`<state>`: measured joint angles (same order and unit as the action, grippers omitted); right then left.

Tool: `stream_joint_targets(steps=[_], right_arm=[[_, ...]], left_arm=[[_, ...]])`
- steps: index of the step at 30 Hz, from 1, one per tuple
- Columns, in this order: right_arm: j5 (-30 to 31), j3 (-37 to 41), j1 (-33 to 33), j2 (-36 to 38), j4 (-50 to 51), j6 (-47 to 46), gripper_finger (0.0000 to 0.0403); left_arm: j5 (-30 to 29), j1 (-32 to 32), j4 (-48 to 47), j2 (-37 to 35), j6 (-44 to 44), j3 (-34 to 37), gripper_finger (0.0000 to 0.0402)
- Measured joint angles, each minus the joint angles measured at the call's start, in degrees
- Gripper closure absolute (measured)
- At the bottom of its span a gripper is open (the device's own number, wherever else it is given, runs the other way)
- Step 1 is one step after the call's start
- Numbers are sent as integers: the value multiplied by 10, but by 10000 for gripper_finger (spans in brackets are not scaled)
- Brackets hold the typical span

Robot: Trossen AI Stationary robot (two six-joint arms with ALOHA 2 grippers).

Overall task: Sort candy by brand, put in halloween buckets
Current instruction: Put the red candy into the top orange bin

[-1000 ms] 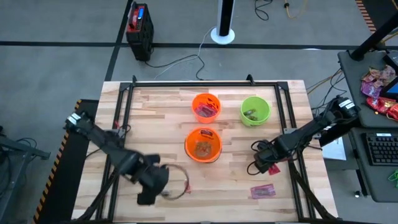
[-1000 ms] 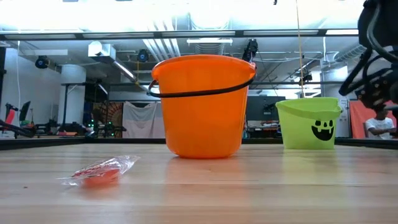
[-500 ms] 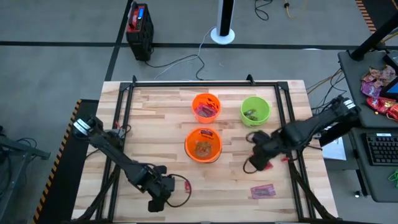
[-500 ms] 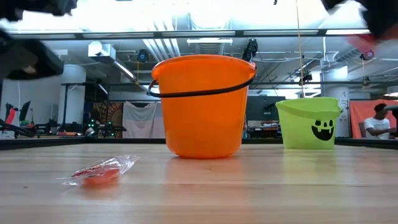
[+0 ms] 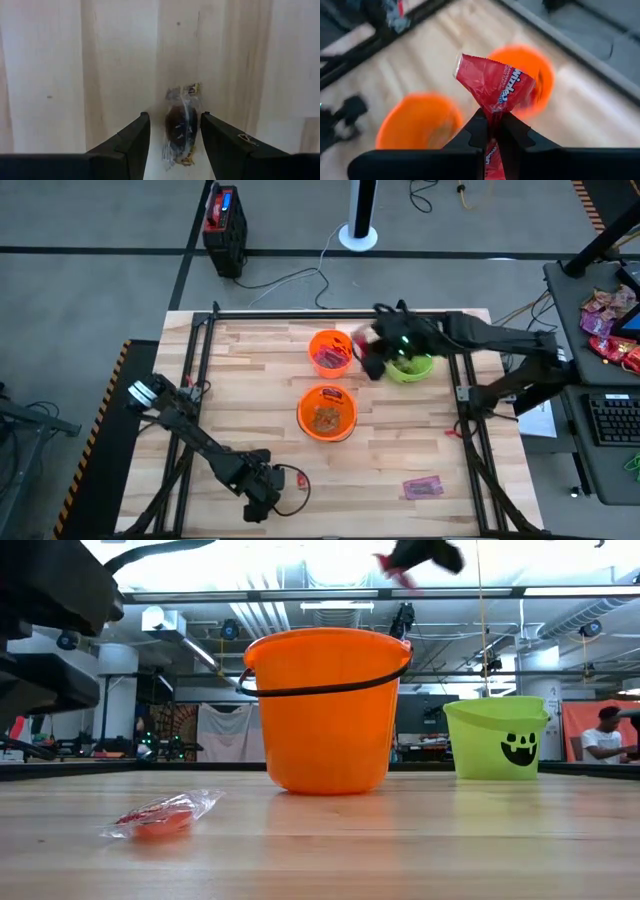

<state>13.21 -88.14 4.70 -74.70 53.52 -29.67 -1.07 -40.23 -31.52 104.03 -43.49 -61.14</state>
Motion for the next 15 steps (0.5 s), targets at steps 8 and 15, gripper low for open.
stream_joint_targets(steps=[8, 15], right_arm=[[-56, 0, 109, -100, -130, 113, 380], [-58, -3, 141, -187, -136, 147, 380]], left_arm=[[-13, 2, 7, 6, -20, 0, 248], [-20, 2, 7, 6, -31, 1, 291]])
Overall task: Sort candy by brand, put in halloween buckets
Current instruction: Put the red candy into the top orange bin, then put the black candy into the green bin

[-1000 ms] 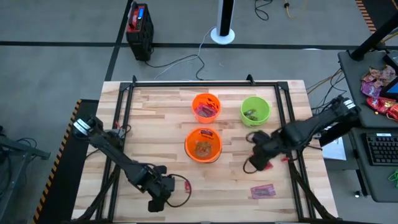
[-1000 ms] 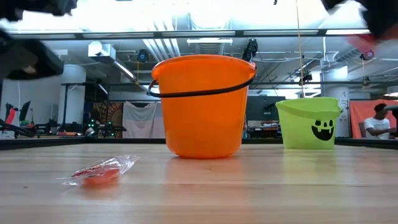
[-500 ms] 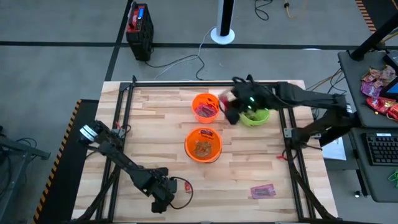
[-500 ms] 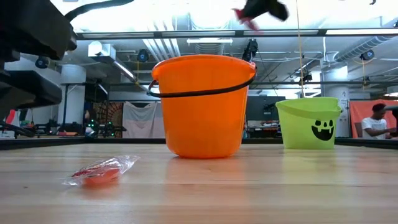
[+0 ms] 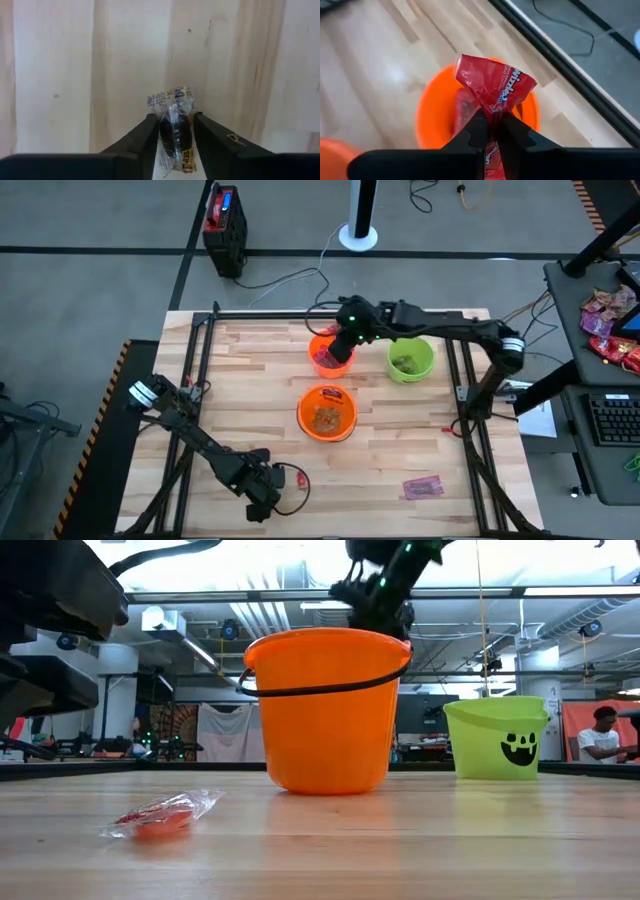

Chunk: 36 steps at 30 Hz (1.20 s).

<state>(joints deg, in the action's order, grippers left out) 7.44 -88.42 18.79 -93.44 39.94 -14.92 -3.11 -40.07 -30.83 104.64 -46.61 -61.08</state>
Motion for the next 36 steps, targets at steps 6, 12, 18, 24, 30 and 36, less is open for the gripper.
stream_joint_targets(steps=[6, 12, 18, 24, 30, 36], right_arm=[[-77, 0, 26, -39, -6, -2, 345], [-84, 0, 39, -51, -13, 6, 273], [-101, 0, 50, -28, -5, 9, 237], [-124, -1, 32, 45, 19, 35, 227], [-124, 6, -25, 149, 17, 54, 227], [-96, 33, -118, 232, -39, 40, 231]], left_arm=[[-2, 1, 5, 0, -6, 0, 342], [5, 1, 4, -2, -13, -11, 354], [7, 1, -58, -33, 1, -69, 355], [-39, 15, -192, -101, 44, -157, 358], [-158, 74, -225, -168, 108, -213, 358], [-245, 172, -67, -213, 283, -227, 359]])
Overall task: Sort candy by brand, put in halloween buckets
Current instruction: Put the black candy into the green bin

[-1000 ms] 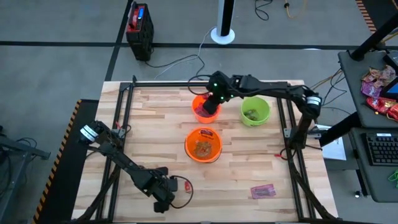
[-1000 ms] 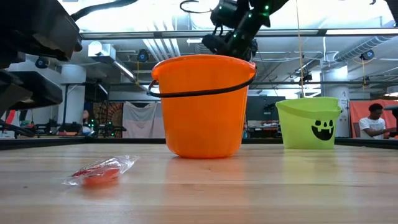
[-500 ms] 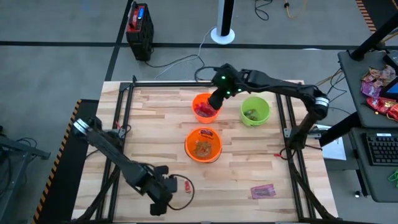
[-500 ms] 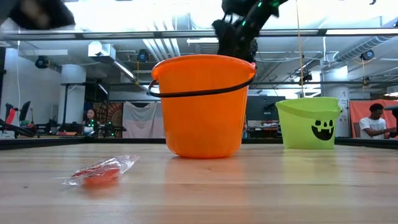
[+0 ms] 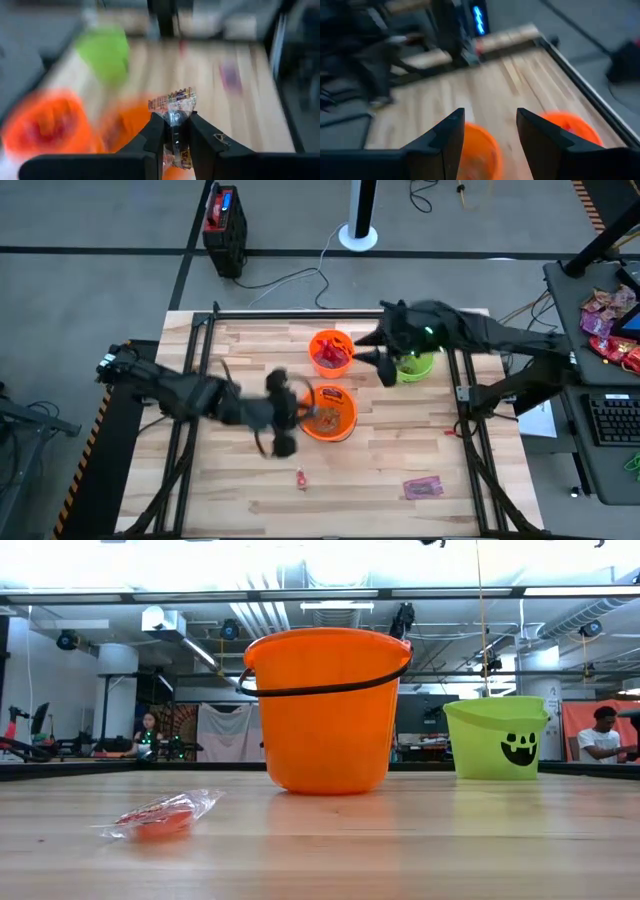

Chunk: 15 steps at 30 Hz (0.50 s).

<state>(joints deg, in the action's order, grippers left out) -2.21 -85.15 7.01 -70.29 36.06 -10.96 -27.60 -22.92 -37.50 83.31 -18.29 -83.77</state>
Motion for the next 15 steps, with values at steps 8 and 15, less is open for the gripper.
stream_joint_targets(steps=[8, 15], right_arm=[[121, 121, -162, 54, -232, 5, 230], [244, 138, -210, 37, -311, 36, 229]], left_arm=[[48, 104, 357, -10, 132, 10, 355], [61, 130, 421, 5, 131, 10, 352]])
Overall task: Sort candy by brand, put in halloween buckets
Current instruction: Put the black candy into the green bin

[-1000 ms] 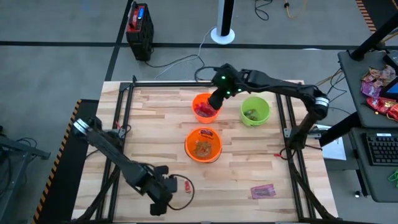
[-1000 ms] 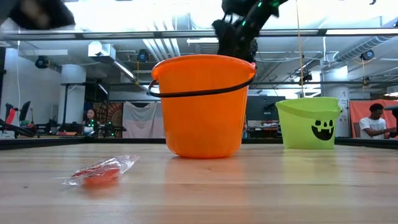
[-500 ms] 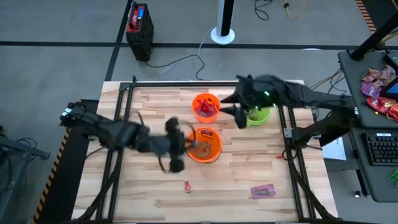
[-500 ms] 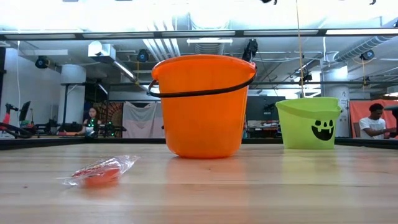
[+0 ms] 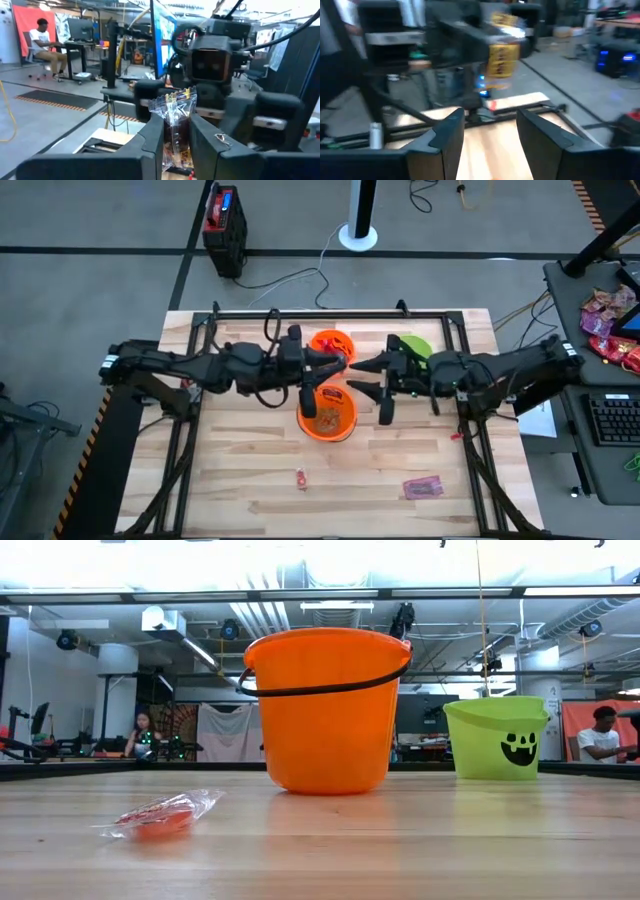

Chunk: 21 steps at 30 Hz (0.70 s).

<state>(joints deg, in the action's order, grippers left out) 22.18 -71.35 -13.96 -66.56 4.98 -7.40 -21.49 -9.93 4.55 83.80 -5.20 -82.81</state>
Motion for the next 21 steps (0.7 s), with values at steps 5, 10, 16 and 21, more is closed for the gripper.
stream_joint_targets(steps=[5, 10, 16, 21], right_arm=[[20, -19, 1, -13, 3, 13, 229], [19, -27, 2, -20, 4, 24, 231], [19, -32, 2, -19, 2, 35, 250], [19, -32, 5, -25, 2, 40, 285]], left_arm=[[0, 0, 10, 11, -10, 0, 351], [0, 1, 19, 19, -15, 0, 350], [-5, 1, 26, 19, -15, 0, 350], [-5, 2, 34, 22, -15, 0, 350]])
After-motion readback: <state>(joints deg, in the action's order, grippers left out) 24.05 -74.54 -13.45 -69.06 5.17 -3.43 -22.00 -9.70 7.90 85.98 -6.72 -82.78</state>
